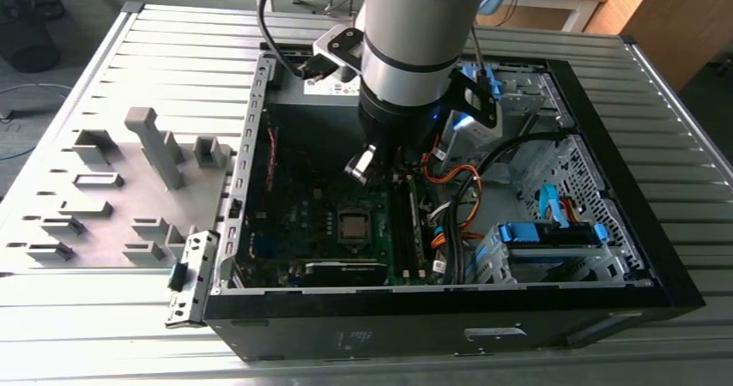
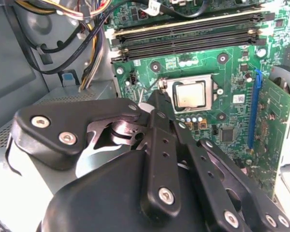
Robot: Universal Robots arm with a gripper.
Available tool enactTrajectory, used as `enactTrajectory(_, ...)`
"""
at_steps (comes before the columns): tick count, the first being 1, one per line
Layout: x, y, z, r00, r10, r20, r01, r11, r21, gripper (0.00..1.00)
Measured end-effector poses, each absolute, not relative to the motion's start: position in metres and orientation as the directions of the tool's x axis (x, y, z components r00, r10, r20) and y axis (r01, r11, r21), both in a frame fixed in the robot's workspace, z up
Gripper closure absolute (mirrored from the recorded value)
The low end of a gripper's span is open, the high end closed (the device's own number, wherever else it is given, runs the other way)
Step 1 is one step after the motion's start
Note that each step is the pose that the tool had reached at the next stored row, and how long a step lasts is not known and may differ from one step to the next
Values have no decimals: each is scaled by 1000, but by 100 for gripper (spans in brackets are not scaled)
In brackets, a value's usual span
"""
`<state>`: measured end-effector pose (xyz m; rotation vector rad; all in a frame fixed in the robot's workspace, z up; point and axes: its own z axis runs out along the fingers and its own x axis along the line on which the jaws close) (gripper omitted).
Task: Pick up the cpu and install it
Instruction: 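Install the first cpu locking lever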
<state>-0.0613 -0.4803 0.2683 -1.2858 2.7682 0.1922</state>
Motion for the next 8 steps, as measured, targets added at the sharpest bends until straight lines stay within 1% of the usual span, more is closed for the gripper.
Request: enactTrajectory(8, -61, -477, 268, -643, -755, -128, -765, 639, 79, 89)
